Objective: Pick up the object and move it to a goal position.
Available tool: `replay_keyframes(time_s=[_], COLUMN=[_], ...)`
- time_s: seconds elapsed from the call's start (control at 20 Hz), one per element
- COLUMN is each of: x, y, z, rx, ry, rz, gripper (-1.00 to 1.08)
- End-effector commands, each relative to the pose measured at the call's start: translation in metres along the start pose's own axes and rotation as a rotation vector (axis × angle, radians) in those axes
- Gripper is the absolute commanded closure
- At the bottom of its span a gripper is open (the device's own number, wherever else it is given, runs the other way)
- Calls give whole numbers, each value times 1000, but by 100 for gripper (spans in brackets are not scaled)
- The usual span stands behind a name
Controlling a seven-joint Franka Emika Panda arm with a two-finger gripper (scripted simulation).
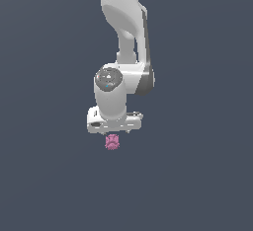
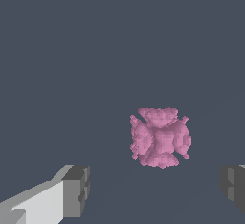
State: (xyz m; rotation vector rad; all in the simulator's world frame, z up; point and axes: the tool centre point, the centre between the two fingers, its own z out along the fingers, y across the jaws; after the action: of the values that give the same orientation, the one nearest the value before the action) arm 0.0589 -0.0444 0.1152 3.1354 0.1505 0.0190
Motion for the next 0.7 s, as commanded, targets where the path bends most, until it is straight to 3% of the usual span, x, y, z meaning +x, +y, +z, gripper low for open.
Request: replay_keyframes(time_s=[0.0,0.65], x=[3,6], y=[9,22], z=[10,29], rx=[1,3], ry=[-5,-12], rz=[-6,-11], gripper=[-92,-92])
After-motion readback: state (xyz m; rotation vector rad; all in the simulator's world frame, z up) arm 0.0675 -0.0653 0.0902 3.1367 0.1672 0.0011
